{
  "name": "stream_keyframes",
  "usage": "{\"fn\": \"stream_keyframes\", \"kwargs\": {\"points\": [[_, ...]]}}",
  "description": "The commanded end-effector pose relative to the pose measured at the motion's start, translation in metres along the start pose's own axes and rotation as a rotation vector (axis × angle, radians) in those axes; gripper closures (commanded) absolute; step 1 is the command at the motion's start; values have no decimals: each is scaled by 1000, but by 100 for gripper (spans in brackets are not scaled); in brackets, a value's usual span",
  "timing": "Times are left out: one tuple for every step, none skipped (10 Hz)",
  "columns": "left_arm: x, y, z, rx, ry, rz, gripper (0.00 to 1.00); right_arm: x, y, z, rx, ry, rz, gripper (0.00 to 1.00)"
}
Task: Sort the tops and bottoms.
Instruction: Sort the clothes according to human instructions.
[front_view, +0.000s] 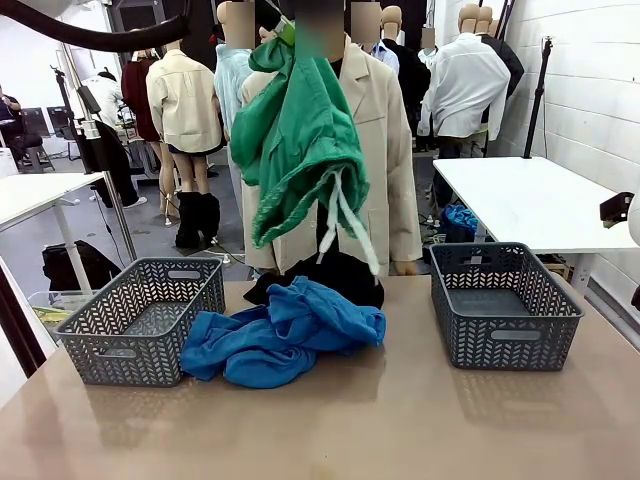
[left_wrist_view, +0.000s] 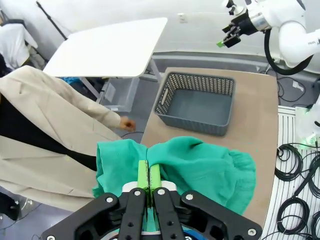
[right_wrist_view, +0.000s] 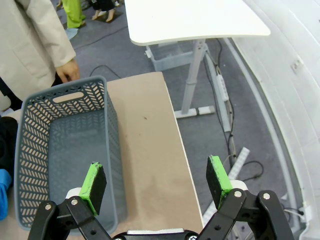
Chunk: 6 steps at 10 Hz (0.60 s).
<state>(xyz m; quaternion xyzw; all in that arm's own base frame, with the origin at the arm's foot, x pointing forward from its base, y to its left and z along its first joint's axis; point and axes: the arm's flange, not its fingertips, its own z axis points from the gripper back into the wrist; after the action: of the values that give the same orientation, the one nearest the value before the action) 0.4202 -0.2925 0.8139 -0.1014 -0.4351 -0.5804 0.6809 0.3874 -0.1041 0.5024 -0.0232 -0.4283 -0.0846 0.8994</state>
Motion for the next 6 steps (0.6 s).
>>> {"fn": "stream_keyframes", "kwargs": {"points": [[3,3,7,6,-27,-14,100,-1,-1,-1,2,8,-2,0],[3,3,7,6,-27,-14,100,-1,-1,-1,2,8,-2,0],[3,3,7,6,-27,-14,100,-1,-1,-1,2,8,-2,0],[3,3,7,6,-27,-14,100,-1,-1,-1,2,8,-2,0],[3,3,7,6,-27,-14,100,-1,-1,-1,2,8,-2,0],[3,3,7,6,-27,-14,100,-1,-1,-1,2,8,-2,0]]}}
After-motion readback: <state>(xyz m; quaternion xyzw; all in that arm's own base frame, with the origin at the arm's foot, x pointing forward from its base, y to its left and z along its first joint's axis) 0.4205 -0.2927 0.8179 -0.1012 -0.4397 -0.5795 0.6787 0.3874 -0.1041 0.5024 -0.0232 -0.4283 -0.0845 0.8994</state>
